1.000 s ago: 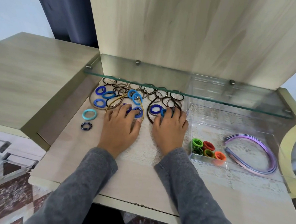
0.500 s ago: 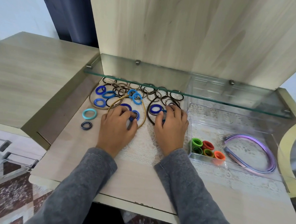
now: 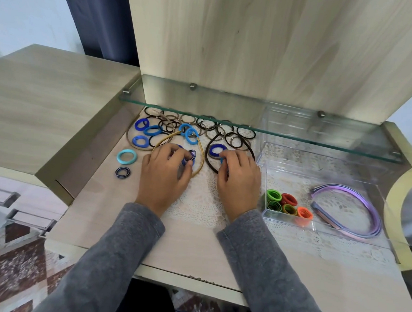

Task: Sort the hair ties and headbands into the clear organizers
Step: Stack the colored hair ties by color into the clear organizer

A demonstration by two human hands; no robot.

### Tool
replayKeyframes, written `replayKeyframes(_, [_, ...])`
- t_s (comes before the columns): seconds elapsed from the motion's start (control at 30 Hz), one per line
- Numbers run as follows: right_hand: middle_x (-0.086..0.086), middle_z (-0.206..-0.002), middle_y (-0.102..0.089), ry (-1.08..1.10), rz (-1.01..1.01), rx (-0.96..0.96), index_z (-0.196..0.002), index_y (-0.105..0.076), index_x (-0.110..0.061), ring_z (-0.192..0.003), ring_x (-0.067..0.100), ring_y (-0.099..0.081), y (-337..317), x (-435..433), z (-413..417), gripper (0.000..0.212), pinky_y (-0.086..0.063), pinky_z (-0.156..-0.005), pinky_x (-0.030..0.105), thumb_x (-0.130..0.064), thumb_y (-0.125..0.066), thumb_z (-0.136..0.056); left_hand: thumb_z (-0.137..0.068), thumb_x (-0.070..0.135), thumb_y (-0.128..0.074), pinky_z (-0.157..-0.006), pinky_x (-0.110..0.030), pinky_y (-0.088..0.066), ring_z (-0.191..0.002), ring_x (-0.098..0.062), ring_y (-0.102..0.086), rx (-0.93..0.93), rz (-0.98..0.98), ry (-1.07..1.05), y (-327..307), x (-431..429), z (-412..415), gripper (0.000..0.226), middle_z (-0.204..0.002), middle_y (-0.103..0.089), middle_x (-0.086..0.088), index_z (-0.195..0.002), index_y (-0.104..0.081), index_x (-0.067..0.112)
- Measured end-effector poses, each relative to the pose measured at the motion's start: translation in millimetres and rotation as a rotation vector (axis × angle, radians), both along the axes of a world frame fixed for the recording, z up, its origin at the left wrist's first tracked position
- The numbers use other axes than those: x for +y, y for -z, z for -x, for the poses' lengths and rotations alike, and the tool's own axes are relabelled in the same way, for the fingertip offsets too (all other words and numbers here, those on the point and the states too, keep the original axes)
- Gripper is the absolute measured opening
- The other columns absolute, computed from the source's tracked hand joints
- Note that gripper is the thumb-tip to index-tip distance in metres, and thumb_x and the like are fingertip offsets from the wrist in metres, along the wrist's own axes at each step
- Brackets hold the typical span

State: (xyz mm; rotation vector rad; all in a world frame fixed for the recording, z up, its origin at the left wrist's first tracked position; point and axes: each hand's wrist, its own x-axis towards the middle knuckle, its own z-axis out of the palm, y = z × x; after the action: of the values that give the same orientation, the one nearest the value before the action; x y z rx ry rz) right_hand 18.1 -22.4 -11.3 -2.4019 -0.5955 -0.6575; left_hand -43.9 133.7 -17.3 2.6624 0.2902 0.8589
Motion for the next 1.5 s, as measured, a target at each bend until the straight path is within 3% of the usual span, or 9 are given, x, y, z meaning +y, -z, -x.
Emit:
replayKeyframes(0.27, [-0.009, -0.099, -0.065, -0.199, 0.045, -0.001, -0.105, -0.062, -0.021, -0.096, 0.015, -0.053, 4, -11, 13, 0.019, -0.035, -0.084, 0.033, -0.018, -0.054, -0.088, -0.092, 0.028, -0.059, -0.08, -0.035, -0.039, -0.096, -0.019, -0.059, -0.176, -0.181, 0.071, -7, -5, 15, 0.014, -0.105, -0.065, 0.004, -0.098, -0.07, 0.021])
replayKeyframes(0.5, [-0.013, -0.099, -0.064, -0.327, 0.078, 0.093, -0.106, -0.06, -0.023, -0.096, 0.013, -0.056, 2, -16, 17, 0.023, -0.032, -0.085, 0.03, -0.02, -0.057, -0.083, -0.085, 0.028, -0.064, -0.082, -0.03, -0.034, -0.097, -0.017, -0.063, -0.083, -0.221, 0.299, -4, 3, 40, 0.011, -0.103, -0.067, 0.009, -0.092, -0.07, 0.023])
replayKeyframes(0.67, [-0.012, -0.104, -0.06, -0.391, 0.096, 0.148, -0.108, -0.059, -0.022, -0.098, 0.012, -0.054, 1, -15, 18, 0.025, -0.036, -0.086, 0.033, -0.023, -0.06, -0.084, -0.08, 0.032, -0.067, -0.084, -0.031, -0.031, -0.096, -0.015, -0.064, -0.023, -0.214, 0.258, -3, 6, 50, 0.009, -0.1, -0.068, 0.015, -0.088, -0.071, 0.029])
replayKeyframes(0.83, [-0.006, -0.107, -0.053, -0.34, 0.064, 0.129, -0.105, -0.063, -0.021, -0.099, 0.014, -0.053, 2, -16, 17, 0.021, -0.042, -0.087, 0.036, -0.026, -0.063, -0.084, -0.08, 0.034, -0.066, -0.085, -0.031, -0.029, -0.097, -0.014, -0.063, 0.024, -0.184, 0.228, -1, 4, 50, 0.009, -0.097, -0.069, 0.017, -0.087, -0.071, 0.032])
replayKeyframes(1.2, [-0.009, -0.099, -0.057, -0.304, 0.226, 0.071, -0.101, -0.069, -0.028, -0.094, 0.014, -0.048, 5, -15, 17, 0.02, -0.04, -0.084, 0.036, -0.04, -0.059, -0.088, -0.081, 0.039, -0.06, -0.086, -0.03, -0.028, -0.102, -0.013, -0.06, 0.114, -0.114, 0.232, -3, 5, 51, 0.015, -0.101, -0.068, 0.018, -0.091, -0.07, 0.033])
replayKeyframes(1.5, [-0.009, -0.098, -0.061, -0.277, 0.218, 0.029, -0.095, -0.068, -0.023, -0.091, 0.016, -0.05, 8, -17, 20, 0.012, -0.042, -0.079, 0.037, -0.03, -0.061, -0.089, -0.08, 0.032, -0.055, -0.088, -0.03, -0.031, -0.1, -0.012, -0.06, 0.09, -0.073, 0.237, -4, 4, 51, 0.02, -0.102, -0.066, 0.015, -0.095, -0.068, 0.029])
